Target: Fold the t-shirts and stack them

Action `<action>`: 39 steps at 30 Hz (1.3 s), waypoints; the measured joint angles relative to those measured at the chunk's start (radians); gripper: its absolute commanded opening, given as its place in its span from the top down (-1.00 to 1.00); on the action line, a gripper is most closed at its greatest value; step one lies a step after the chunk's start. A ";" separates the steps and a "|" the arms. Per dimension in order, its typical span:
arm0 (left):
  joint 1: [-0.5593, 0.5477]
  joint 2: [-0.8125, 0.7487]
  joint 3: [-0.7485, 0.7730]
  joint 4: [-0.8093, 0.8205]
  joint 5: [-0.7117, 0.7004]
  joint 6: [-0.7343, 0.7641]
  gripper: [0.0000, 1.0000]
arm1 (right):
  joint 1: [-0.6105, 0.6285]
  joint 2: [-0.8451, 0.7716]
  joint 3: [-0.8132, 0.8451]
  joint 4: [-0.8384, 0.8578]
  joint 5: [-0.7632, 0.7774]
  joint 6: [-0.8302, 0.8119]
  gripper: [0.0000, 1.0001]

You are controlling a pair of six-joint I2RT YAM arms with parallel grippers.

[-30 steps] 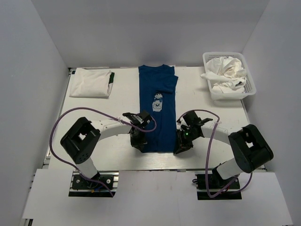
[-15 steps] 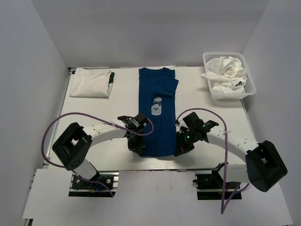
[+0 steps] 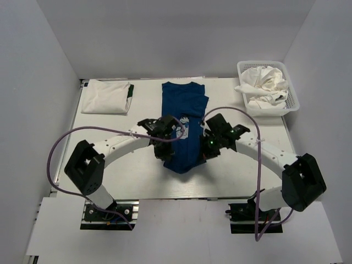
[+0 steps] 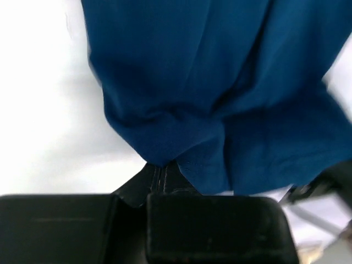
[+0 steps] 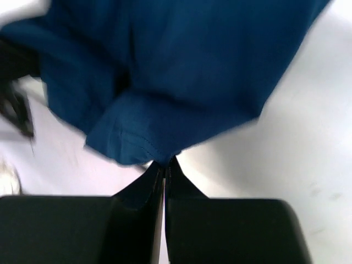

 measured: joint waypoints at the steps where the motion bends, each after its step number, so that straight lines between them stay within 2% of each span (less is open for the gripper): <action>1: 0.010 0.020 0.044 -0.010 -0.022 0.000 0.98 | -0.003 0.022 0.047 0.003 0.026 0.002 1.00; 9: 0.167 0.211 0.379 -0.046 -0.132 0.005 1.00 | -0.041 0.206 0.367 0.006 0.311 0.014 1.00; 16: 0.257 0.423 0.678 -0.068 -0.156 0.055 1.00 | -0.096 0.387 0.616 -0.002 0.428 0.006 1.00; 21: 0.281 0.499 0.748 -0.074 -0.150 0.097 1.00 | -0.128 0.467 0.679 -0.006 0.441 0.000 1.00; 26: 0.293 0.537 0.757 -0.064 -0.145 0.127 1.00 | -0.153 0.533 0.703 -0.013 0.426 -0.009 1.00; 29: 0.296 0.546 0.760 -0.051 -0.139 0.142 0.93 | -0.167 0.578 0.732 -0.020 0.419 -0.010 1.00; 33: 0.299 0.578 0.790 -0.028 -0.131 0.161 0.68 | -0.188 0.637 0.779 -0.033 0.404 -0.014 1.00; 34: 0.300 0.584 0.795 -0.022 -0.129 0.164 0.50 | -0.193 0.651 0.795 -0.038 0.401 -0.016 1.00; 37: 0.306 0.610 0.812 -0.002 -0.123 0.177 0.16 | -0.207 0.705 0.849 -0.046 0.385 -0.024 1.00; 38: 0.310 0.619 0.822 0.001 -0.122 0.179 0.01 | -0.212 0.726 0.871 -0.045 0.376 -0.032 0.77; 39: 0.314 0.631 0.835 0.007 -0.121 0.182 -0.22 | -0.217 0.745 0.890 -0.040 0.367 -0.040 0.55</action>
